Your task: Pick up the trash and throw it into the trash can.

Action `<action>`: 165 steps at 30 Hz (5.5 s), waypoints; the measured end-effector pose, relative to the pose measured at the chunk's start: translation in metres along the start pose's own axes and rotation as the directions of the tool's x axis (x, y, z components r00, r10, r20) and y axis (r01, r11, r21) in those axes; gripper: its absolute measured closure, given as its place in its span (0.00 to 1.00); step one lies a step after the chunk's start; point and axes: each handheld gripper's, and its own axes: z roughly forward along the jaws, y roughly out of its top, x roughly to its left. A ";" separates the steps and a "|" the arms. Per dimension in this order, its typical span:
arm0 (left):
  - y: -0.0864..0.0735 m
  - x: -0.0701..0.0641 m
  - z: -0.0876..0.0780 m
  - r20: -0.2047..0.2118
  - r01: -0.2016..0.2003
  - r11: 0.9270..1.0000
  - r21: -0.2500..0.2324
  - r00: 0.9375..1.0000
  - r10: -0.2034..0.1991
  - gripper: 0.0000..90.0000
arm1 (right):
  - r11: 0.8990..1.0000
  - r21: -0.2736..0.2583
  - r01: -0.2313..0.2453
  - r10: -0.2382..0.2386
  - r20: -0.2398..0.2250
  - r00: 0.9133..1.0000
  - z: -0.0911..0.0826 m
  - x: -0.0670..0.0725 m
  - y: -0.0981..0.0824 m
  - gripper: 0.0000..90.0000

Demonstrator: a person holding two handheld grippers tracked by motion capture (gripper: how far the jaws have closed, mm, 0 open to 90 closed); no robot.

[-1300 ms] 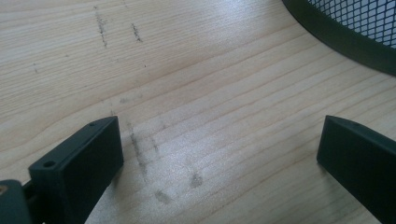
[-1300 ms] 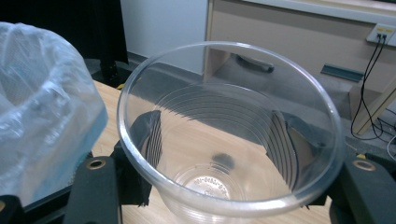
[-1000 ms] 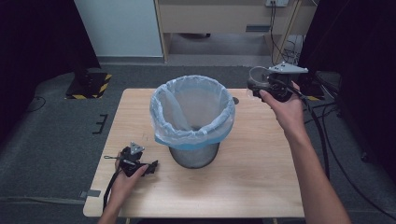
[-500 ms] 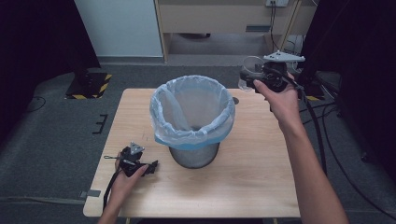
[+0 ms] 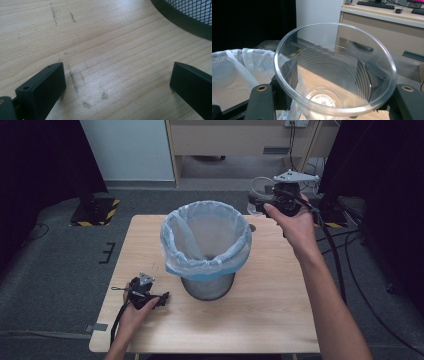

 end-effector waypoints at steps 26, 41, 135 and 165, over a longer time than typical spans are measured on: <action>0.000 0.000 0.000 0.001 0.000 1.000 0.000 1.000 0.000 0.00 | 0.998 0.000 0.059 -0.058 -0.122 0.991 0.014 0.053 0.020 0.38; 0.000 0.000 0.000 0.001 0.000 1.000 0.000 1.000 0.000 0.00 | 0.996 0.036 0.086 -0.079 -0.174 0.982 0.031 0.072 0.015 0.38; 0.000 0.000 0.000 -0.001 0.001 1.000 0.001 1.000 -0.001 0.00 | 0.984 0.038 -0.173 0.166 0.130 0.977 -0.022 -0.020 -0.139 0.07; 0.000 0.000 0.000 -0.001 0.001 1.000 0.001 1.000 -0.001 0.00 | 0.930 0.268 -0.250 0.200 0.202 0.959 0.047 -0.027 -0.256 0.09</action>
